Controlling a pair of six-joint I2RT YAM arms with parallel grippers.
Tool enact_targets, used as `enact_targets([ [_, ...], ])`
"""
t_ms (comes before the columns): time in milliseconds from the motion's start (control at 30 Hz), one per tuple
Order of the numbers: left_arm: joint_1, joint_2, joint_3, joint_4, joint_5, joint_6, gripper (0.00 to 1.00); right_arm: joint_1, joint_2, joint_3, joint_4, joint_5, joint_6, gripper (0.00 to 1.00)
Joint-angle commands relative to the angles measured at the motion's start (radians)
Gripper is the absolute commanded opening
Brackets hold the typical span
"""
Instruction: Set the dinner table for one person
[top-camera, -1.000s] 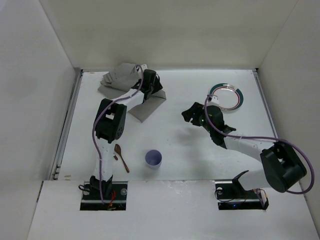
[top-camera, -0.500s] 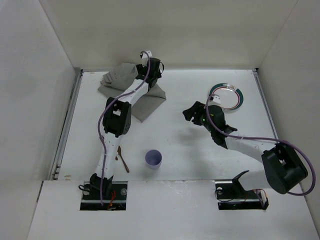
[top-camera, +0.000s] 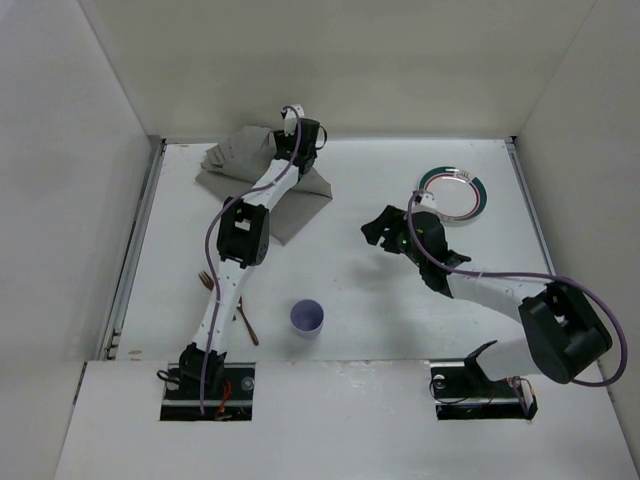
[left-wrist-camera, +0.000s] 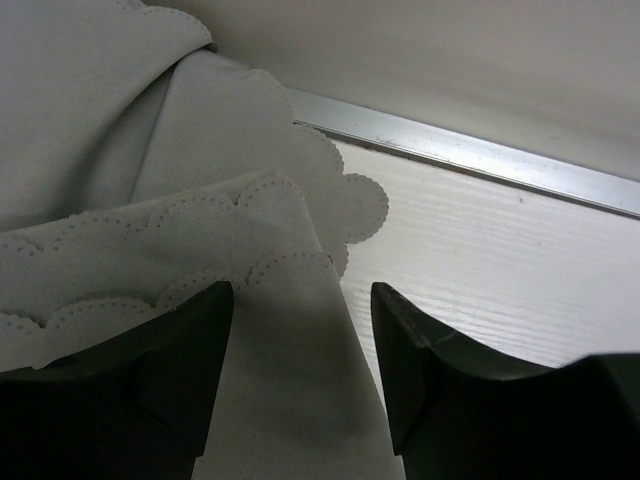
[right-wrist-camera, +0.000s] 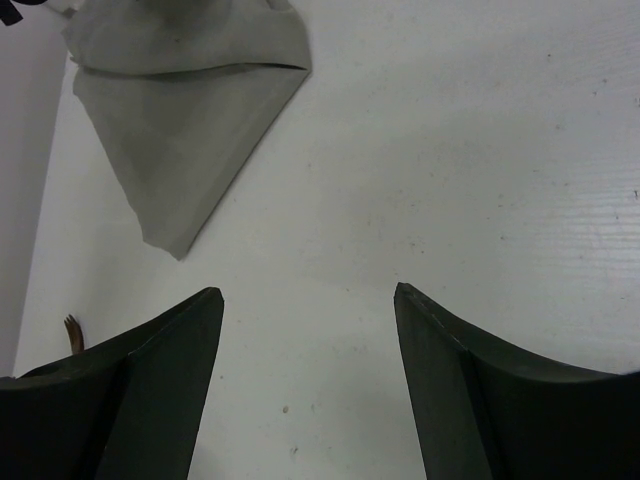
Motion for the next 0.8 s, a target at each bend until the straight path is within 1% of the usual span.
enact_targets([
  [0, 0.011, 0.028, 0.066, -0.001, -0.024, 0.049, 0.52, 0.008, 0.015, 0.042, 0.048, -0.02, 0.0, 0.75],
  [100, 0.02, 0.04, 0.077, 0.017, -0.015, 0.04, 0.41, 0.021, 0.019, 0.045, 0.057, -0.023, 0.002, 0.76],
  [133, 0.023, 0.039, 0.075, 0.023, -0.019, 0.04, 0.35, 0.023, 0.026, 0.049, 0.057, -0.023, 0.002, 0.76],
  [167, 0.025, 0.036, 0.072, 0.025, -0.019, 0.04, 0.31, 0.028, 0.037, 0.054, 0.056, -0.025, 0.002, 0.76],
  [267, 0.029, 0.005, 0.036, 0.026, -0.022, 0.045, 0.21, 0.04, 0.068, 0.068, 0.059, -0.031, 0.013, 0.77],
  [333, 0.034, -0.027, -0.004, 0.028, -0.027, 0.04, 0.17, 0.046, 0.106, 0.085, 0.066, -0.04, 0.033, 0.77],
  [400, 0.034, -0.076, -0.067, 0.052, -0.033, 0.034, 0.15, 0.051, 0.182, 0.121, 0.082, -0.064, 0.077, 0.75],
  [467, 0.034, -0.125, -0.145, 0.109, -0.044, 0.034, 0.13, 0.06, 0.274, 0.17, 0.098, -0.109, 0.143, 0.68],
  [533, 0.035, -0.142, -0.175, 0.132, -0.05, 0.039, 0.12, 0.074, 0.36, 0.227, 0.114, -0.155, 0.218, 0.64],
  [633, 0.035, -0.15, -0.195, 0.143, -0.048, 0.043, 0.11, 0.1, 0.465, 0.318, 0.137, -0.175, 0.289, 0.64],
  [767, 0.035, -0.144, -0.198, 0.147, -0.038, 0.036, 0.1, 0.132, 0.569, 0.453, 0.08, -0.15, 0.381, 0.66],
])
